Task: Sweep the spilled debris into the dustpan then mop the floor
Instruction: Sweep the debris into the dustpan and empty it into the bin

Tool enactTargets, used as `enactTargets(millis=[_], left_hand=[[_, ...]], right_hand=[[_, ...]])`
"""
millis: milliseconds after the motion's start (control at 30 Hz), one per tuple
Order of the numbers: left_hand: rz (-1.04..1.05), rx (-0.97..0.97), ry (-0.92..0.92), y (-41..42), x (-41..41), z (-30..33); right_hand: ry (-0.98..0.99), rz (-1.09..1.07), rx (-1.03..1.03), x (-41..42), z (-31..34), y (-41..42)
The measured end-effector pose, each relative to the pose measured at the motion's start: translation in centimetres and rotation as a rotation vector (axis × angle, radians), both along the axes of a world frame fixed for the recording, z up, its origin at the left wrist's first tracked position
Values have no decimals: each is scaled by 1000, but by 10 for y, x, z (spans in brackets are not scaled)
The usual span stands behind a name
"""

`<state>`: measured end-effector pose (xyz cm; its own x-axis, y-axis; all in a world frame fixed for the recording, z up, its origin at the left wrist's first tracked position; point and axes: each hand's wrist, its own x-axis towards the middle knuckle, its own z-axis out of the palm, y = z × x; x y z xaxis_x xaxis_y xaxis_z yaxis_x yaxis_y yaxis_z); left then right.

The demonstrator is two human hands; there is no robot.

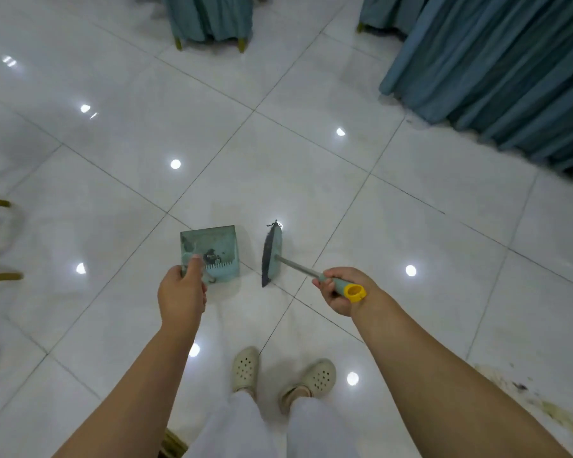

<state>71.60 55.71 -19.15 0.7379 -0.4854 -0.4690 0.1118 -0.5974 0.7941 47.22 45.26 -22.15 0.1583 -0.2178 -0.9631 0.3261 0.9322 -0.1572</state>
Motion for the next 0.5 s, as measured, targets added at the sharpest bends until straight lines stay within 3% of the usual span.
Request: enactTargets(millis=[500], left_hand=[[-542,-32,21,-97,-262,-6]], right_hand=[[107,-517,55,-308,19,90]])
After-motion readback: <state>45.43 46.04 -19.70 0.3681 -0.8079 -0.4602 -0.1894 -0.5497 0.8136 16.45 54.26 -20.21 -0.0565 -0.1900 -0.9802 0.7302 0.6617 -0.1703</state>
